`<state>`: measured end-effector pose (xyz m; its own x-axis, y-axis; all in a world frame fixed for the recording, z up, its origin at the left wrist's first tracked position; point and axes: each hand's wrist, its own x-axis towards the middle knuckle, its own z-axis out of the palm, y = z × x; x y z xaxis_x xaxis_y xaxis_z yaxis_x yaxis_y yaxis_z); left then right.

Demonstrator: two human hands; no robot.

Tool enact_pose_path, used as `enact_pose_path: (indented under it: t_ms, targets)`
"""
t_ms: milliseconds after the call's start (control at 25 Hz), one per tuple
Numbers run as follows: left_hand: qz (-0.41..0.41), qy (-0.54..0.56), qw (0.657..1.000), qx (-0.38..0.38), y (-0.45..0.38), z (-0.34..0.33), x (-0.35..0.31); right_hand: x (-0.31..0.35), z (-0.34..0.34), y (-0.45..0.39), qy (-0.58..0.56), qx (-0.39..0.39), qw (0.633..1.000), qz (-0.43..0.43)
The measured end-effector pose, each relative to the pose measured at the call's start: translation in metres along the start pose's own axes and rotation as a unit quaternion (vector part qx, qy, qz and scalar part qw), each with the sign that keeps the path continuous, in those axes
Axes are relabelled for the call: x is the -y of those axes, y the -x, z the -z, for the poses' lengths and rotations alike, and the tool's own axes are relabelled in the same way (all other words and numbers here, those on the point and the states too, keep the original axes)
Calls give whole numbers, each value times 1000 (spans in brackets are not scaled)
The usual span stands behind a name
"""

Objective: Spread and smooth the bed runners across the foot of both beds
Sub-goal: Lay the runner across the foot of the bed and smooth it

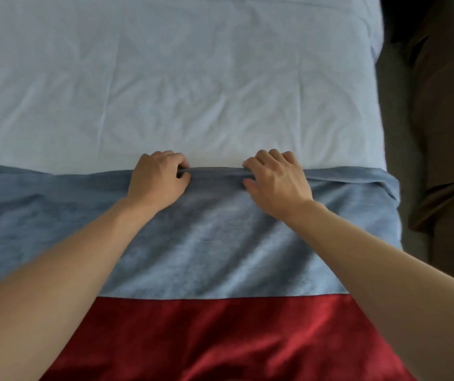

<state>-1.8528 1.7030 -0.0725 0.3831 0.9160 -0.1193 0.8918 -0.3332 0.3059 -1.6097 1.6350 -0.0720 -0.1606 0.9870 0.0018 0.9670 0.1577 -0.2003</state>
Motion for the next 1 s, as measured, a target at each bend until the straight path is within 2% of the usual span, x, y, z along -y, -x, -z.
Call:
enact_pose_path:
  t_ms: [120, 240, 320, 440, 560, 680, 800, 1000]
  targets:
    - [14, 14, 1000, -20, 7, 15, 53, 53, -16, -37, 7, -9, 1000, 29]
    - [-6, 28, 999, -33, -14, 19, 69, 60, -25, -64, 38, 15, 998, -49]
    - [-30, 38, 998, -28, -19, 18, 72, 64, -28, -71, 41, -1, 996, -81]
    - [-28, 28, 999, -12, 6, 28, 110, 111, -36, -74, 28, -21, 999, -26]
    - [7, -16, 1000, 11, 43, 56, 187, 179, -47, -98, 6, 15, 999, 31]
    - [40, -2, 997, 65, 53, 82, 250, 235, -56, -130, -37, 33, 998, 36]
    - [88, 16, 993, 80, 38, 99, 294, 275, -58, -150, -73, 28, 997, 13]
    - [-7, -10, 987, 161, 14, 100, 298, 292, -66, -162, -53, 42, 998, 2]
